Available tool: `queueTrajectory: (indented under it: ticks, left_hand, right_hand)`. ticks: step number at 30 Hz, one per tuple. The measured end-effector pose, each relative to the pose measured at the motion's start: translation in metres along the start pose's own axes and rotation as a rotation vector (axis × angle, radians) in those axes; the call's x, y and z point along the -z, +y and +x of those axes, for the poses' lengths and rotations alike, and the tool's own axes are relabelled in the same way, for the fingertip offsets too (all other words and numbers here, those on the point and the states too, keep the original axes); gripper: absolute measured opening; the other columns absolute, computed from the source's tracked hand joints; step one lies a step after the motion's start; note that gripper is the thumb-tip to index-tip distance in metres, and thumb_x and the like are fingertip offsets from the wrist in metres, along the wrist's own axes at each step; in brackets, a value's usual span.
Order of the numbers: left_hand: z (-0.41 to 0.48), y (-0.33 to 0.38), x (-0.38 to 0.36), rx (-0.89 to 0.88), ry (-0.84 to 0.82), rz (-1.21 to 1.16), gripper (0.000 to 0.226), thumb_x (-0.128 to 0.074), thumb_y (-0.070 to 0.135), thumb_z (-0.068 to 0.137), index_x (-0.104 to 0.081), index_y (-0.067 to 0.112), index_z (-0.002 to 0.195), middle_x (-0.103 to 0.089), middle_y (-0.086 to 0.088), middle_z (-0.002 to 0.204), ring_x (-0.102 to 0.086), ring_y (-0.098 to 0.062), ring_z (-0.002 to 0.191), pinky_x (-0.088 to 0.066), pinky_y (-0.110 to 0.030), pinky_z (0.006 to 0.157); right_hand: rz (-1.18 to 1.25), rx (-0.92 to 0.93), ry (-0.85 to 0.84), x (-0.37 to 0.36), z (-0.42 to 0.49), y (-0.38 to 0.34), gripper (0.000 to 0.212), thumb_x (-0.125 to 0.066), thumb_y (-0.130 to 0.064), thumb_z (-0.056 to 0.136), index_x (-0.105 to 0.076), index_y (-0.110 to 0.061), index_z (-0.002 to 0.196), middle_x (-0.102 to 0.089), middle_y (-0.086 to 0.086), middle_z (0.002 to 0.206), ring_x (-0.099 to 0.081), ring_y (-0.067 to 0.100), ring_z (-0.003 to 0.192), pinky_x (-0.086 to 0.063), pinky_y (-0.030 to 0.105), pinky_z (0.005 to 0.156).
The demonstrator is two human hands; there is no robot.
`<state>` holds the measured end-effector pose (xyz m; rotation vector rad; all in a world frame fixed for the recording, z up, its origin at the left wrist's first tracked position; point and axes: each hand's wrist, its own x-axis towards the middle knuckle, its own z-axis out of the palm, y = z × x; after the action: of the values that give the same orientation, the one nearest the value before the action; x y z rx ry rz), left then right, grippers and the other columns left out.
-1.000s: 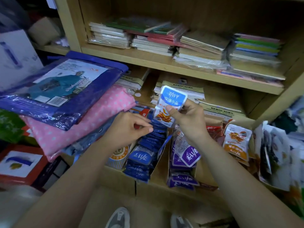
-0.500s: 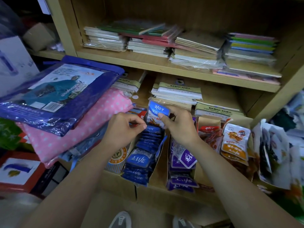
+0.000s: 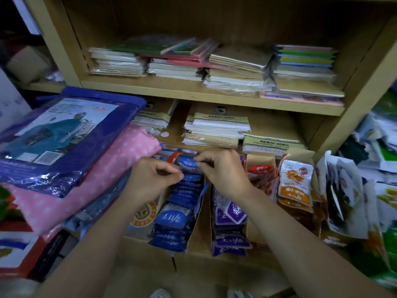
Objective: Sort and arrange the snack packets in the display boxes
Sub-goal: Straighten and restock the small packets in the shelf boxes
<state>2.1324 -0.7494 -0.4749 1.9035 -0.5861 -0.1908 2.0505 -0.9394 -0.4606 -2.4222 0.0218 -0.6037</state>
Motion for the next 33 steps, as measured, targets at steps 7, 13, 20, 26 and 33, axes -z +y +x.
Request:
queueTrajectory:
  ticks: [7,13,20,26,33]
  left_hand:
    - [0.003,0.003,0.004,0.019,-0.085,0.071,0.012,-0.082,0.011,0.081,-0.083,0.018,0.091,-0.078,0.007,0.095,-0.072,-0.004,0.092,-0.059,-0.026,0.083]
    - [-0.003,0.002,0.009,-0.152,-0.129,0.230,0.016,-0.080,0.009,0.083,-0.081,0.017,0.096,-0.072,0.021,0.091,-0.069,0.005,0.092,-0.059,-0.021,0.085]
    - [-0.007,-0.001,0.006,-0.262,-0.038,0.300,0.014,-0.078,0.013,0.086,-0.081,0.018,0.099,-0.077,0.012,0.095,-0.070,0.004,0.091,-0.060,-0.026,0.086]
    - [-0.010,0.002,0.000,-0.329,0.063,0.315,0.015,-0.080,0.014,0.084,-0.081,0.017,0.099,-0.077,0.008,0.092,-0.071,0.001,0.082,-0.059,-0.024,0.082]
    - [-0.017,0.010,0.004,-0.301,0.143,0.204,0.010,-0.074,0.012,0.090,-0.079,0.019,0.095,-0.074,0.007,0.093,-0.067,-0.007,0.086,-0.052,-0.019,0.077]
  right_hand:
    - [0.025,0.029,0.018,0.006,-0.005,-0.001,0.022,-0.064,-0.014,0.097,-0.071,-0.016,0.118,-0.066,-0.009,0.096,-0.061,0.003,0.089,-0.054,0.024,0.078]
    - [-0.029,-0.012,0.027,-0.001,-0.002,0.002,0.013,-0.073,-0.011,0.091,-0.079,-0.015,0.101,-0.077,-0.003,0.093,-0.070,0.007,0.084,-0.060,0.033,0.080]
    - [0.083,-0.084,0.040,0.014,-0.007,0.003,0.022,-0.068,-0.009,0.094,-0.076,-0.019,0.112,-0.075,-0.004,0.103,-0.066,-0.001,0.084,-0.060,0.023,0.075]
    - [0.123,-0.044,-0.503,0.041,-0.032,0.004,0.031,-0.078,-0.010,0.084,-0.075,-0.032,0.106,-0.053,-0.009,0.113,-0.056,0.007,0.105,-0.054,0.025,0.083]
    - [0.387,-0.118,-0.145,0.026,-0.022,-0.002,0.006,-0.069,-0.009,0.093,-0.074,-0.012,0.093,-0.072,0.002,0.078,-0.066,0.010,0.066,-0.055,0.028,0.064]
